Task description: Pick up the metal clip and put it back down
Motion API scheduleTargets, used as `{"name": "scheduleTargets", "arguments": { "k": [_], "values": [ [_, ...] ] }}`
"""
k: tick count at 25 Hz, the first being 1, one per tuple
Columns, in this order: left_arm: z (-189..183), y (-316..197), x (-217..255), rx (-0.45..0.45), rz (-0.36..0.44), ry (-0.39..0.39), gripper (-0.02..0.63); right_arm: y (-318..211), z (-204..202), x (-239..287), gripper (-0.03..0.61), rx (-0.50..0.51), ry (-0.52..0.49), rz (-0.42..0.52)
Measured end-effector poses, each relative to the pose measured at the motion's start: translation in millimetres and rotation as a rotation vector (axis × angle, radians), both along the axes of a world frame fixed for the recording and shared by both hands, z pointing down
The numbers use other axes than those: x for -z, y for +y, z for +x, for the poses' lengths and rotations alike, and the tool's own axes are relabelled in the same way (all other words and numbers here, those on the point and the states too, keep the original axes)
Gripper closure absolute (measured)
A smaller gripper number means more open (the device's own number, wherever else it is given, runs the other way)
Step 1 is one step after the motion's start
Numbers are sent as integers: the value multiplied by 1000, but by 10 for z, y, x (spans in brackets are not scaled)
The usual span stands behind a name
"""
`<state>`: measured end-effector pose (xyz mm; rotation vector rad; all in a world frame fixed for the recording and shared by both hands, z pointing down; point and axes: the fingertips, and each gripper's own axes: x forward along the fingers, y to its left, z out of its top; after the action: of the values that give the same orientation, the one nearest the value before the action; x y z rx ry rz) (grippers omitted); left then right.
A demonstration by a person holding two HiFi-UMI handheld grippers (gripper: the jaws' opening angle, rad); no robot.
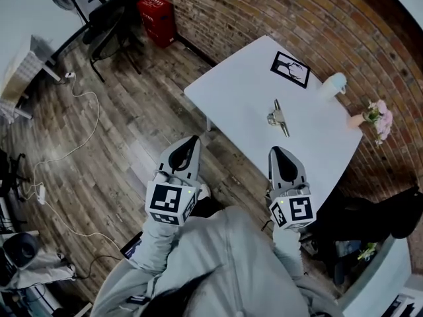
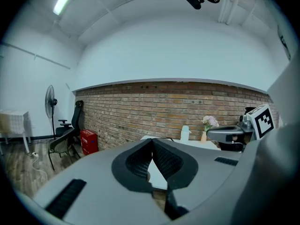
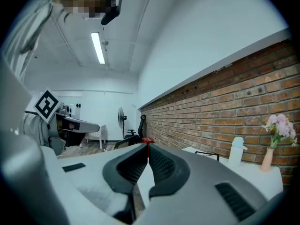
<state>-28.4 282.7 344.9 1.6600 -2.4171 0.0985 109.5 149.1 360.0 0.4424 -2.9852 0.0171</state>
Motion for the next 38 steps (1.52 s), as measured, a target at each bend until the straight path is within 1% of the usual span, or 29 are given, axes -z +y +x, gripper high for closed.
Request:
{"name": "scheduleTargets", "arguments": {
  "k": [4, 7, 12, 18, 21, 24, 28, 33, 38],
  "values": [
    [-280, -38, -56, -19, -10, 4, 588, -48, -227, -71, 554, -38, 7, -14],
    [-420, -85, -97, -27, -16, 16, 588, -89, -338, -96, 554, -53, 14, -23],
    [-555, -193, -222, -48, -29, 43, 588, -226, -383, -175, 554, -94, 36, -34],
    [-722, -532, -271, -92, -43, 49, 588, -518, -438, -252, 554, -152, 47, -53],
    [-827, -814, -230, -125, -37, 39, 588, -741, -484, -263, 554, -190, 41, -59],
    [-926, -1206, -211, -163, -34, 30, 588, -1046, -516, -298, 554, -227, 43, -61],
    [-995, -1775, -178, -251, -36, 25, 588, -1455, -518, -281, 554, -305, 45, -62],
    [-950, -2420, -122, -356, -46, 13, 588, -1905, -442, -247, 554, -392, 42, -73],
    [-857, -2875, -110, -431, -60, 9, 588, -2243, -297, -207, 554, -460, 37, -77]
  ]
}}
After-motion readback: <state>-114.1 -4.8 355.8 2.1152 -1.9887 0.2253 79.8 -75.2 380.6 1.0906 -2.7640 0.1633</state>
